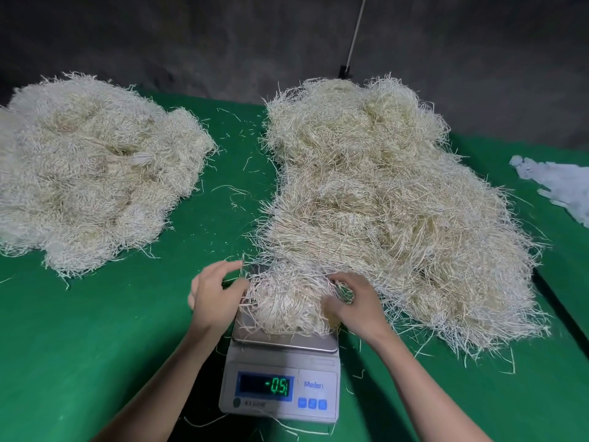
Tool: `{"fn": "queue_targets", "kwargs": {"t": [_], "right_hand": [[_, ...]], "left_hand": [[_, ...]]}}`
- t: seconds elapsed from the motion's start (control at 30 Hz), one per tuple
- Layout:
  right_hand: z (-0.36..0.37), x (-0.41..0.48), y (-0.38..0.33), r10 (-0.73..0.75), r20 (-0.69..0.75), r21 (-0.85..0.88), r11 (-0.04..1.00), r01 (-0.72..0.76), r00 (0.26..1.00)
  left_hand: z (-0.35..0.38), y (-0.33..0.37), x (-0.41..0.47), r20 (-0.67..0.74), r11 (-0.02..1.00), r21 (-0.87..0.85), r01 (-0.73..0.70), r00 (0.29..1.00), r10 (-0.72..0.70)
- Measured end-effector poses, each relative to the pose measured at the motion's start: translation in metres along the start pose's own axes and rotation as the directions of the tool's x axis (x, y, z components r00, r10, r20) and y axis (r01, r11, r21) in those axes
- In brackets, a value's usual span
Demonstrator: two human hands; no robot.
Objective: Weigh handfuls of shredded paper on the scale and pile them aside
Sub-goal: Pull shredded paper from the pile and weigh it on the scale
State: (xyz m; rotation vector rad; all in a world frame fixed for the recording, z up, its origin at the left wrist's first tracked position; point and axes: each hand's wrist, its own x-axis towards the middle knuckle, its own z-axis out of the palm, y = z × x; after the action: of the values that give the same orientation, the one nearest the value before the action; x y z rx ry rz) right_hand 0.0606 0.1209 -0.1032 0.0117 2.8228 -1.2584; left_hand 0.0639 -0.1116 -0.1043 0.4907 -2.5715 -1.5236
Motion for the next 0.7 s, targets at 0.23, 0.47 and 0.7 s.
{"fn": "queue_targets", "kwargs": {"t": [0.23, 0.47, 0.7], "right_hand": [[-0.023, -0.003, -0.015, -0.05, 0.029, 0.041, 0.998, 0.048, 0.998], [-0.028, -0.008, -0.02, -0.092, 0.07, 0.061, 0.994, 0.088, 0.993], [-0.026, -0.007, -0.02, -0.113, 0.081, 0.087, 0.99, 0.106, 0.99]], "left_hand": [[-0.008, 0.022, -0.003, -0.165, 0.982, -0.066, -0.176, 0.973, 0.164], [-0.005, 0.028, -0.004, -0.078, 0.972, -0.176, -0.158, 0.986, 0.146], [-0.001, 0.029, -0.005, -0.045, 0.969, -0.203, -0.143, 0.99, 0.137]]}}
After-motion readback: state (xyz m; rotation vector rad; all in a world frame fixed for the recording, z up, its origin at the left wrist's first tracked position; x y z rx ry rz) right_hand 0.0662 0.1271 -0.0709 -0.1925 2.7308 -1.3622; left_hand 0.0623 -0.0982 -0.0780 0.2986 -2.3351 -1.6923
